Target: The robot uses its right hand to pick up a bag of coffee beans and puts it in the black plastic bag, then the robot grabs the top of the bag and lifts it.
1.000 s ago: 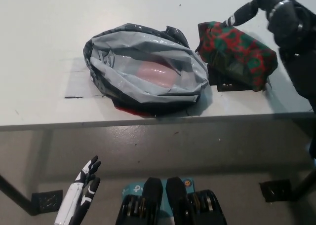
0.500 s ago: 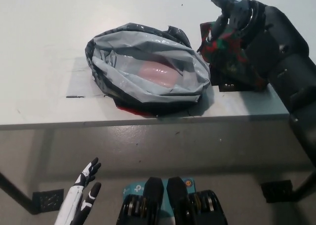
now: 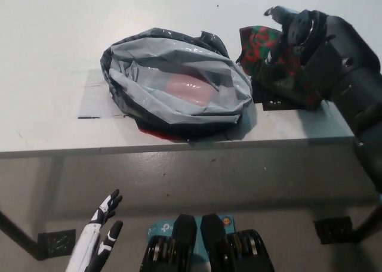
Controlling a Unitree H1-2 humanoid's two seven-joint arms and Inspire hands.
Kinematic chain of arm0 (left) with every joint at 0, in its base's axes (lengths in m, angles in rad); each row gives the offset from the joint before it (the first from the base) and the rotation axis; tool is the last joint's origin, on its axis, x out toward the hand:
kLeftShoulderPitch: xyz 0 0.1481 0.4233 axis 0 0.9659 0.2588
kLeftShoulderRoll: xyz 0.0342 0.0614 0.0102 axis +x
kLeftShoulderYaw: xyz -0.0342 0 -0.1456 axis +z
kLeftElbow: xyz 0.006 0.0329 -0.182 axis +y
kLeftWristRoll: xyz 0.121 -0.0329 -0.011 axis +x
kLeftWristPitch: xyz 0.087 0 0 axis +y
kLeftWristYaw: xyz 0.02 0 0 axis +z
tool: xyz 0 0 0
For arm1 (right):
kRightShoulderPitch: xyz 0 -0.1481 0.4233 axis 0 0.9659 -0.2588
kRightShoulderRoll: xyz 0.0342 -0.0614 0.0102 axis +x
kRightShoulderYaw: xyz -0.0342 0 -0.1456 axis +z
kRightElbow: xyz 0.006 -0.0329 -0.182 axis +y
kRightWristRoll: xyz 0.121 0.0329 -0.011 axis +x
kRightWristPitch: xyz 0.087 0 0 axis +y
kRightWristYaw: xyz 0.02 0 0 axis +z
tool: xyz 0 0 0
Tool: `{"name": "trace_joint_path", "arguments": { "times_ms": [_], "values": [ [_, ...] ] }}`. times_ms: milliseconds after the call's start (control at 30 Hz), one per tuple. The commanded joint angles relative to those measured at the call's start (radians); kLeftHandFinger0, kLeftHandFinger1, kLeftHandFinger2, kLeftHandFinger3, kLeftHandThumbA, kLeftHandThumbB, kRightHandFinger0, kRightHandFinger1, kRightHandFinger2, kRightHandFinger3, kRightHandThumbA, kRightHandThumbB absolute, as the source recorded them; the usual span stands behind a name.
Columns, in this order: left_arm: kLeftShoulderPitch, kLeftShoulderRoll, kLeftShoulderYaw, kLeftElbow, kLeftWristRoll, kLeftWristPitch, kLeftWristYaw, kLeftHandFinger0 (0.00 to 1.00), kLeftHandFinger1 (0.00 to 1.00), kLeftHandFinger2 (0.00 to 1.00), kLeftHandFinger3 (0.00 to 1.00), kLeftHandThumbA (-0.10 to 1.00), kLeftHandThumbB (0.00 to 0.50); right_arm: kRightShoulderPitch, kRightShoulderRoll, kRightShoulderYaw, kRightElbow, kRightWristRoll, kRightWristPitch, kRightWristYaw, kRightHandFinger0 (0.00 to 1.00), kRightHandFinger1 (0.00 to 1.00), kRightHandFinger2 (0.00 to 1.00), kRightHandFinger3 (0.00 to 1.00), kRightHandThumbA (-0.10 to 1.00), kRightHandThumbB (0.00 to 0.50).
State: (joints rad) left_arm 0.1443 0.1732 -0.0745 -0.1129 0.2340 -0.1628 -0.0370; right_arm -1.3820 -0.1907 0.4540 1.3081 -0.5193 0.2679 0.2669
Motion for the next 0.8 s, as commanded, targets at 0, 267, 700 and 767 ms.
{"name": "trace_joint_path", "arguments": {
  "times_ms": [0,267,700,767],
  "values": [
    [-0.004,0.010,0.006,-0.028,0.019,-0.048,0.014,1.00,1.00,1.00,1.00,1.00,0.212,-0.110,-0.039,0.040,-0.005,-0.041,-0.015,-0.010,1.00,1.00,1.00,1.00,1.00,0.499],
    [-0.002,0.006,0.000,-0.029,0.033,-0.057,0.014,1.00,1.00,1.00,1.00,1.00,0.209,-0.093,-0.045,0.045,-0.009,-0.010,-0.030,0.028,1.00,1.00,1.00,1.00,1.00,0.500],
    [-0.010,0.009,-0.002,-0.038,0.038,-0.046,0.003,1.00,1.00,1.00,1.00,1.00,0.220,-0.063,-0.048,-0.039,0.028,0.073,-0.067,0.101,1.00,1.00,1.00,1.00,1.00,0.500],
    [-0.010,0.009,-0.004,-0.037,0.038,-0.046,0.002,1.00,1.00,1.00,1.00,1.00,0.217,-0.058,-0.050,-0.033,0.033,0.066,-0.064,0.108,1.00,1.00,1.00,1.00,1.00,0.500]
  ]
}}
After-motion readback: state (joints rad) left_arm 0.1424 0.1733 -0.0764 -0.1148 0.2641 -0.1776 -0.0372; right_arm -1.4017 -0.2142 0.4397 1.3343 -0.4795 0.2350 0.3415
